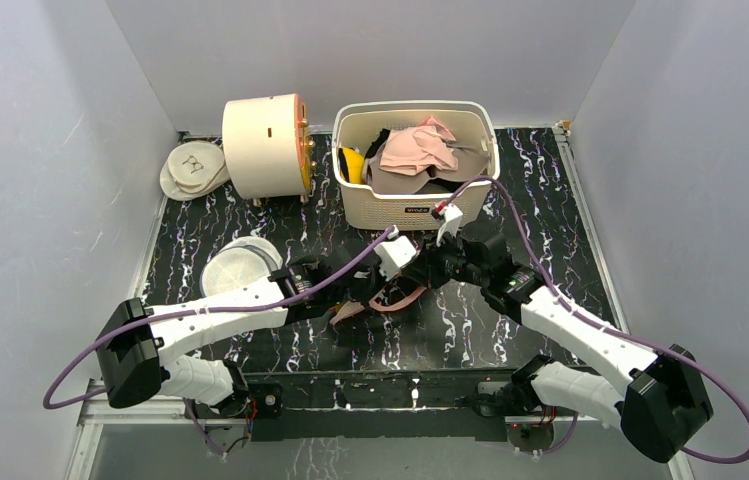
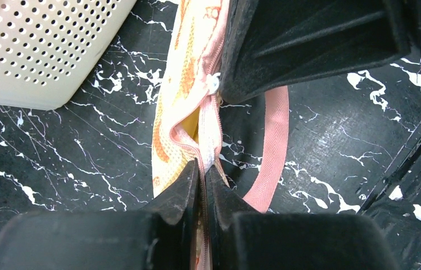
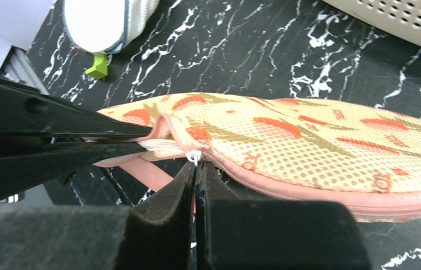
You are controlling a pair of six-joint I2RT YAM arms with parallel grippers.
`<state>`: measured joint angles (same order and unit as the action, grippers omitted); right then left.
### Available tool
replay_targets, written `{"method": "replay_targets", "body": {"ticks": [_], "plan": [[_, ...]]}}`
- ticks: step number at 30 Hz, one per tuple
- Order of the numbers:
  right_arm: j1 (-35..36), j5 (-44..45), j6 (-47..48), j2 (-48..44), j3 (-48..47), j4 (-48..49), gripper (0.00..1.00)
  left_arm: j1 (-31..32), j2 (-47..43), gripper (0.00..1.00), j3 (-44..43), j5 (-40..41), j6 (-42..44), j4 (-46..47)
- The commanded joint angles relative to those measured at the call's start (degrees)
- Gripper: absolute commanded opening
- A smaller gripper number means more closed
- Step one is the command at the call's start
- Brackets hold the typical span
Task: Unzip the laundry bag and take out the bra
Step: Unzip the laundry bag at the center of the board.
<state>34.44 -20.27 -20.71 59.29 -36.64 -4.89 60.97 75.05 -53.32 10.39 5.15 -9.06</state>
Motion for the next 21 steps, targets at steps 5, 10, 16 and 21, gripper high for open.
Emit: {"method": "replay_targets", "body": {"ticks": [5,10,16,21], "plan": [[-7.17,5.29,1.44,0.82,-2.08,-3.57,0.00,-0.05,-1.20,0.00,-2.14,3.87,0.94,-1.22],[-18.30,-1.38,1.14,0.18,-0.86,-3.26,0.00,-0.06,-1.60,0.00,-1.84,5.08,1.57,-1.23],[-20.11,-8.23,2.30,0.97,-0.68,-1.93,0.00,-0.06,-1.12,0.00,-2.06,5.19,1.84,-1.52],[-15.91,-9.49,3.82,0.39,-0.39,-1.49,0.00,-0.06,-0.19,0.01,-2.99,3.41,1.82,-2.44]]}}
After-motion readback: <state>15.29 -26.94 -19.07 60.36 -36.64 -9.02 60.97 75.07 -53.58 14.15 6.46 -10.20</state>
